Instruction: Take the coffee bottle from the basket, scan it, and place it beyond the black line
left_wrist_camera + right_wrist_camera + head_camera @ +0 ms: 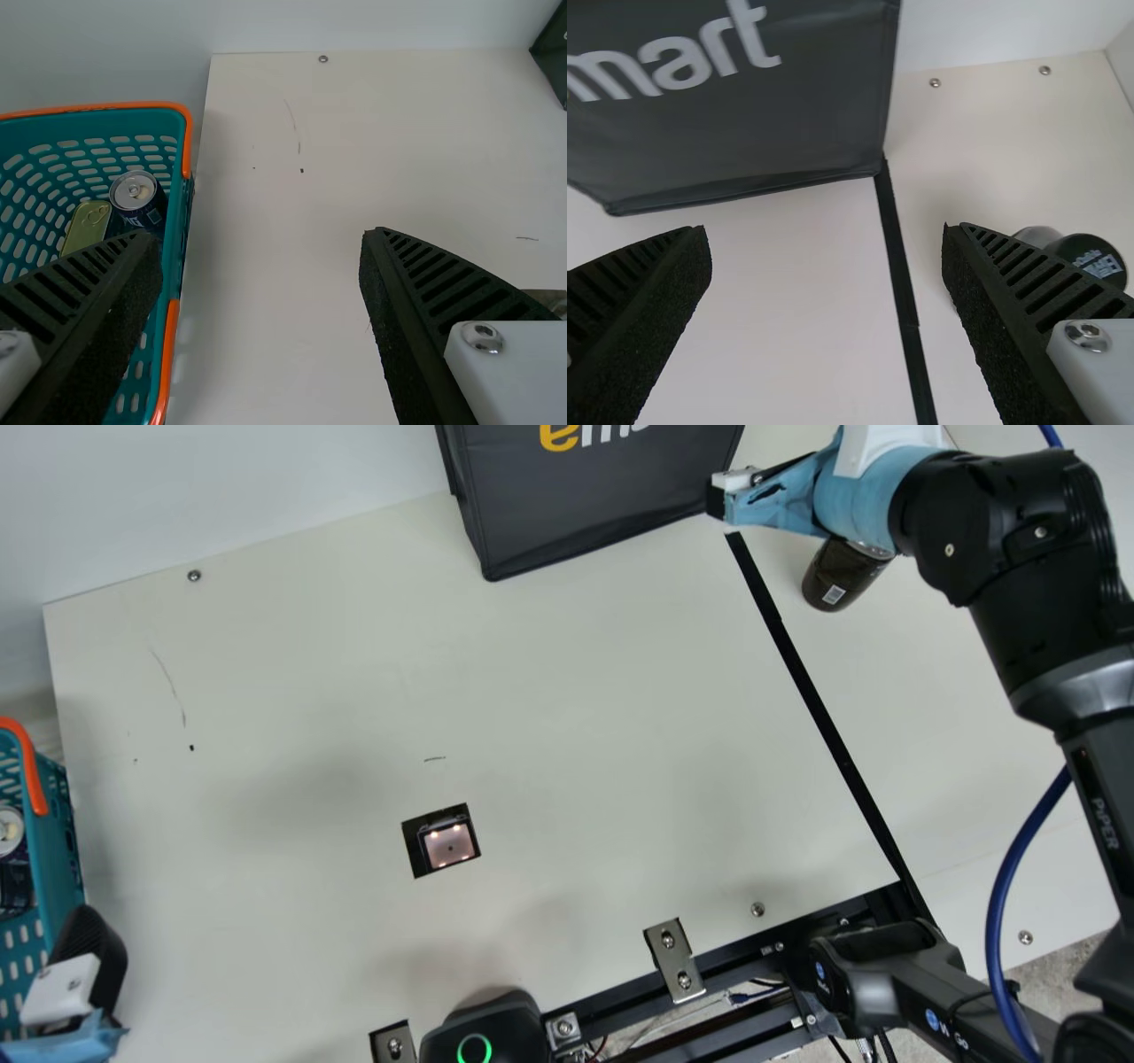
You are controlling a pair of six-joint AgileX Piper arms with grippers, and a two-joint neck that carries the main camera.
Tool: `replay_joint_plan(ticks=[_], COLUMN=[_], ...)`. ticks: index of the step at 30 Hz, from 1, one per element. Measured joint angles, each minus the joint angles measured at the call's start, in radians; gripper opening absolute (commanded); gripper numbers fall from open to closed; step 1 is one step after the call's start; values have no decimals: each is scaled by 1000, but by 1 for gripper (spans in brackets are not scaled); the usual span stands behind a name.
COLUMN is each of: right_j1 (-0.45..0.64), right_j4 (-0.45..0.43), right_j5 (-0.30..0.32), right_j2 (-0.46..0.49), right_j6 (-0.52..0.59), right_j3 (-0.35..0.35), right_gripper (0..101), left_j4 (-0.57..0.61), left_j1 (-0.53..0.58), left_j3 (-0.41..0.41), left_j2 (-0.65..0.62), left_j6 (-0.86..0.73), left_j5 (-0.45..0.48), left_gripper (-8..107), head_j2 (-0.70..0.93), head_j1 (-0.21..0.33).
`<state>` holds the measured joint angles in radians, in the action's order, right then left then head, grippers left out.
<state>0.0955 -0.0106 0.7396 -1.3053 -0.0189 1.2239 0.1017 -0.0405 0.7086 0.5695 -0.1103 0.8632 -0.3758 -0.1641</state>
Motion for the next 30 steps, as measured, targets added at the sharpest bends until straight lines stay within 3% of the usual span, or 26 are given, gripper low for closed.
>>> replay_joint_plan(ticks=[17, 30], right_j1=[-171, -232], right_j4=[-57, -89], right_j5=[37, 90], right_j2=[109, 194], right_j6=[-99, -131], right_j3=[-44, -57], right_gripper=[91, 91], left_j4=[0, 0], left_j1=[0, 0], left_j3=[0, 0], left_j2=[0, 0], left_j6=[0, 0], left_j5=[0, 0], left_gripper=[90, 90], head_j2=[2, 2], head_j1=[0, 0])
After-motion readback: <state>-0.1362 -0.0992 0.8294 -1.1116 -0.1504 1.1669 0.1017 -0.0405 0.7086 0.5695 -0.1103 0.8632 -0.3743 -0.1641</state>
